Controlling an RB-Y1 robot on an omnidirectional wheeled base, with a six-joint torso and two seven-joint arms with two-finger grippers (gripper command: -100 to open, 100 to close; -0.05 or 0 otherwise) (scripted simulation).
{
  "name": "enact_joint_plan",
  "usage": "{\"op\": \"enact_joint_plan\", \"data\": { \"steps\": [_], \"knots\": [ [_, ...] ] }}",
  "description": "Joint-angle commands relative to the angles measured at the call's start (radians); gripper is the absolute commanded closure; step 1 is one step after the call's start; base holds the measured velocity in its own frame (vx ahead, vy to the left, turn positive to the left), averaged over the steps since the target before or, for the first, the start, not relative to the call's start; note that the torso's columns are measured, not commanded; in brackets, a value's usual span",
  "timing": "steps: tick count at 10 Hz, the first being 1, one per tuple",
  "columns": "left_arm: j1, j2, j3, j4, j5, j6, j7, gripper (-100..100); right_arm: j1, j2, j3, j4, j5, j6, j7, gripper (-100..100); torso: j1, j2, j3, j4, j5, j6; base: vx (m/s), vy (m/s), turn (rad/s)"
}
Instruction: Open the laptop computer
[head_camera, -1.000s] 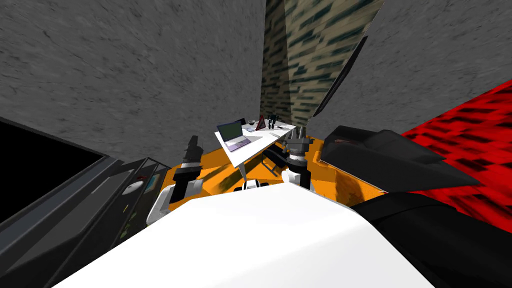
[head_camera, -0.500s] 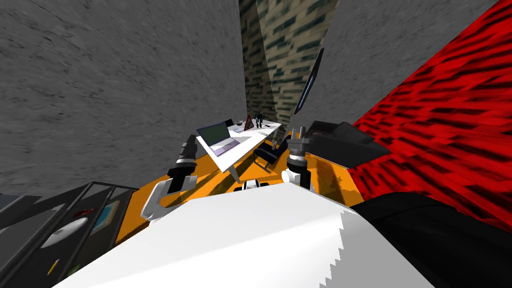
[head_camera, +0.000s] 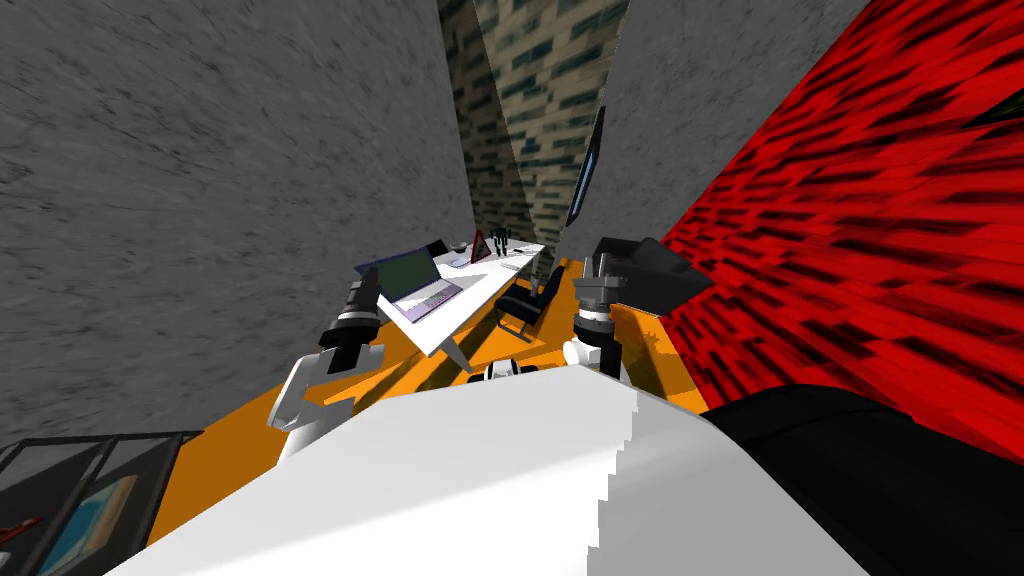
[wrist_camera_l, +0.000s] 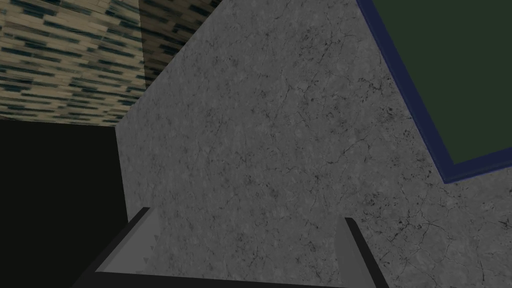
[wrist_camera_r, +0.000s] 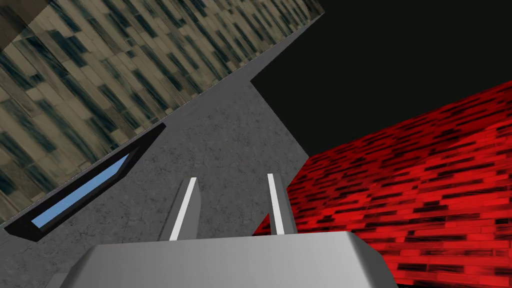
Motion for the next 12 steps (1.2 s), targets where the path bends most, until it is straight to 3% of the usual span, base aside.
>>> {"op": "enact_joint_plan", "data": {
  "steps": [1,5,6,7,8,11,12],
  "knots": [
    [-0.032,0.009,0.040,0.036,-0.031,0.051,-0.004,-100,0.000,0.000,0.000,0.000,0.000,0.000,0.000,0,0.000,0.000,0.000,0.000,0.000,0.001,0.001,-0.001,-0.093],
    [-0.113,0.039,0.156,0.131,-0.087,0.179,-0.006,-100,0.000,0.000,0.000,0.000,0.000,0.000,0.000,0,0.001,0.000,0.000,0.000,0.000,0.000,-0.002,0.022,-0.282],
    [-0.113,0.039,0.159,0.132,-0.087,0.183,-0.006,-100,0.000,0.000,0.000,0.000,0.000,0.000,0.000,0,0.001,0.001,0.000,0.000,0.000,0.000,-0.009,0.035,-0.065],
    [-0.132,0.045,0.191,0.158,-0.099,0.217,-0.007,-100,0.000,0.000,0.000,0.000,0.000,0.000,0.000,0,0.000,0.001,0.000,0.000,0.000,-0.001,-0.006,0.029,-0.184],
    [-0.132,0.045,0.191,0.158,-0.099,0.217,-0.007,-100,0.000,0.000,0.000,0.000,0.000,0.000,0.000,0,-0.001,0.000,0.000,0.000,0.000,0.001,-0.005,0.027,-0.084],
    [-0.189,0.063,0.286,0.233,-0.129,0.308,-0.009,-100,0.000,0.000,0.000,0.000,0.000,0.000,0.000,0,0.000,0.000,0.000,0.000,0.000,0.001,-0.013,0.048,-0.237],
    [-0.189,0.063,0.289,0.233,-0.129,0.318,-0.009,-100,0.000,0.000,0.000,0.000,0.000,0.000,0.000,0,0.001,0.001,0.001,0.000,0.000,0.000,-0.024,0.057,-0.057]
  ]
}}
